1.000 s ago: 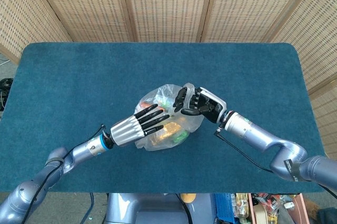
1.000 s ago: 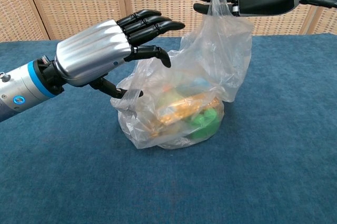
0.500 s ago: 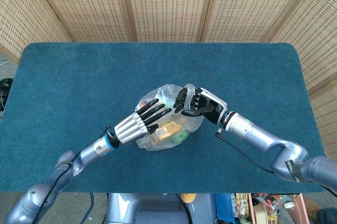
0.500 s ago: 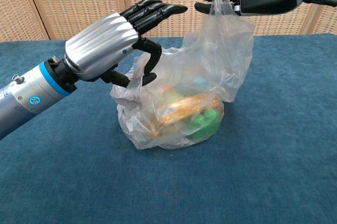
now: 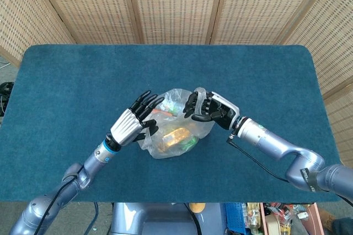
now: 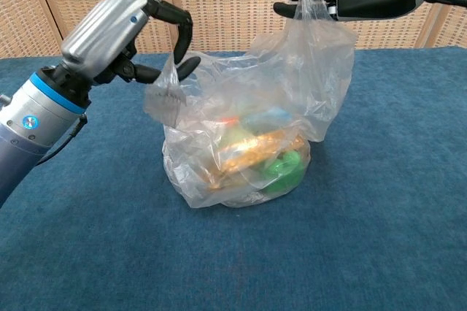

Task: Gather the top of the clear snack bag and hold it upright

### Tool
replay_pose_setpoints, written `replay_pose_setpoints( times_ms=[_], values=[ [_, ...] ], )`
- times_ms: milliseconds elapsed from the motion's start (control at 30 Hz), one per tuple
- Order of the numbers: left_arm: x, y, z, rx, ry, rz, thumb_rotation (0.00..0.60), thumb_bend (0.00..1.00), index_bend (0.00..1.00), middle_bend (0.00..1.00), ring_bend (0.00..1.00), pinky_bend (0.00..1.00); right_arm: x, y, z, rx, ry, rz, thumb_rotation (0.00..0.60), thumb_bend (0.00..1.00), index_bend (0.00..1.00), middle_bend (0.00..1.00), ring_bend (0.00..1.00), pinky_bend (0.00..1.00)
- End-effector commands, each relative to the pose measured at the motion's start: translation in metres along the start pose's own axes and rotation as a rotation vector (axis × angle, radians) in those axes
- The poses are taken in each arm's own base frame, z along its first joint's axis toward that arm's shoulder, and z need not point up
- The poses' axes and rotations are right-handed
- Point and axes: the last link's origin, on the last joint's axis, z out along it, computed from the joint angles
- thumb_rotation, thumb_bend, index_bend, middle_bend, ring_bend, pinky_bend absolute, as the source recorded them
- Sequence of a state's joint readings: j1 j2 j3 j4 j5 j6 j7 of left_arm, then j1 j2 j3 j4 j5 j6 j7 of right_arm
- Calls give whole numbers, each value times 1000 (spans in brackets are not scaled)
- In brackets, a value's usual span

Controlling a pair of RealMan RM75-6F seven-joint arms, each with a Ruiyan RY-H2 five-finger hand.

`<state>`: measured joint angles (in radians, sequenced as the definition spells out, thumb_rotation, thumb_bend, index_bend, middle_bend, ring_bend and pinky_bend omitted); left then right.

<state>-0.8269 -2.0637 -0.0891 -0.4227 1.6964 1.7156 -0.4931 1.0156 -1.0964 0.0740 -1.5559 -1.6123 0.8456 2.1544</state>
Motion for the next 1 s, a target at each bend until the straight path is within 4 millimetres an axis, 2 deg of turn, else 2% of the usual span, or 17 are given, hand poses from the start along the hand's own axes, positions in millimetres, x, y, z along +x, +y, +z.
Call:
replay_pose_setpoints(
  times_ms=[33,200,300,467,567,700,1000],
  values=[
    [12,-8,0,104,106,-117,600,394,735,0,0,0,0,0,0,1,1,1,600,0,488,534,399,370],
    [22,-14,8,161,186,-214,600,392,703,0,0,0,0,0,0,0,4,-1,600,0,489,534,400,370],
    [30,-16,16,164,220,-237,600,386,604,0,0,0,1,0,0,-1,8,0,600,0,489,534,401,370],
    [39,-16,30,146,235,-229,600,367,226,0,0,0,-2,-1,1,0,3,-5,600,0,490,534,401,370],
    [45,-13,42,124,242,-210,600,352,68,0,0,0,-4,-1,3,-2,0,-11,600,0,490,534,401,370],
    [52,-8,59,110,255,-187,600,348,1,0,0,0,-7,-2,3,-3,-3,-17,600,0,491,534,401,370],
    [64,0,97,82,227,-87,600,336,0,0,0,0,-11,-3,7,10,1,-14,600,0,494,534,401,370]
  ],
)
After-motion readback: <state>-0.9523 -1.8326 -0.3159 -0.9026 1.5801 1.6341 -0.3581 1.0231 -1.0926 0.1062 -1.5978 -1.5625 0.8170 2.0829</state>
